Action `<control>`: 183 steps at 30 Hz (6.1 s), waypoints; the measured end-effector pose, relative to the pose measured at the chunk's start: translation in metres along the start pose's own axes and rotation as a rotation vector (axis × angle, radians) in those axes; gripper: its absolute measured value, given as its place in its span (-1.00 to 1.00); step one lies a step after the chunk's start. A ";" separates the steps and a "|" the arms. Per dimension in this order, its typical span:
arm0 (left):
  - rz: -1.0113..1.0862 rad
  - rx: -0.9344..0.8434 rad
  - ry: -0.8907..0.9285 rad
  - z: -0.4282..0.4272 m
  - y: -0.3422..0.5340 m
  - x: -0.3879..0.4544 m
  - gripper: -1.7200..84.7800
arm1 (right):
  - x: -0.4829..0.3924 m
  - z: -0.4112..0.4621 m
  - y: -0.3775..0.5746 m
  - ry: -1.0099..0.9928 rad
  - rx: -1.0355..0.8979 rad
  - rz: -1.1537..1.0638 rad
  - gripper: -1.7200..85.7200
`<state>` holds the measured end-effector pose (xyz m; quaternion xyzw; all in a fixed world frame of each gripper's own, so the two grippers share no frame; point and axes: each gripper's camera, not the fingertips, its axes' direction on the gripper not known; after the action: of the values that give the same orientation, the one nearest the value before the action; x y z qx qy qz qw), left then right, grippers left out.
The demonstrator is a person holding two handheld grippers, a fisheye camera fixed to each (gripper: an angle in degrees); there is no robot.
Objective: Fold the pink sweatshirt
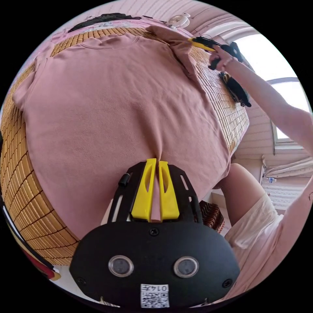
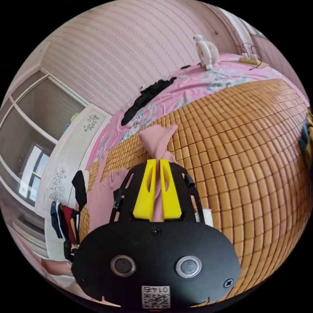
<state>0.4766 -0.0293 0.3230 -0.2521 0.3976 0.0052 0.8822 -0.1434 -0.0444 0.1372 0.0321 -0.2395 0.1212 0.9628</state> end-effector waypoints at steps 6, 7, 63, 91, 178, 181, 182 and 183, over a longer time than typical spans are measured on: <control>-0.095 -0.066 0.089 0.011 -0.022 -0.010 -0.89 | 0.077 -0.139 0.136 0.352 -0.189 0.186 -0.87; -0.093 -0.064 0.084 0.010 -0.024 -0.007 -0.87 | 0.096 -0.148 0.155 0.400 -0.249 0.251 -0.85; -0.352 0.309 -0.226 -0.141 0.096 -0.067 -0.97 | -0.022 0.355 0.182 0.237 -0.423 -0.568 -0.95; -0.422 0.470 -0.154 -0.275 0.276 -0.044 -0.87 | -0.329 0.617 0.338 -1.048 -0.968 -1.242 -0.88; -0.928 0.521 -0.368 -0.543 0.505 -0.188 -0.85 | -0.233 0.762 0.528 -0.426 -0.882 -1.065 -0.92; -0.973 0.524 -0.321 -0.517 0.506 -0.181 -0.82 | -0.222 0.734 0.517 -0.409 -0.774 -1.085 -0.90; -0.986 0.534 -0.296 -0.506 0.503 -0.180 -0.82 | -0.217 0.725 0.514 -0.376 -0.737 -1.095 -0.88; -1.004 0.552 -0.267 -0.496 0.498 -0.180 -0.81 | -0.215 0.721 0.512 -0.353 -0.720 -1.097 -0.88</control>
<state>-0.0977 0.2173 -0.0453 -0.1675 0.1017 -0.4854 0.8521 -0.7814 0.3179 0.6747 -0.1543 -0.3676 -0.4789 0.7821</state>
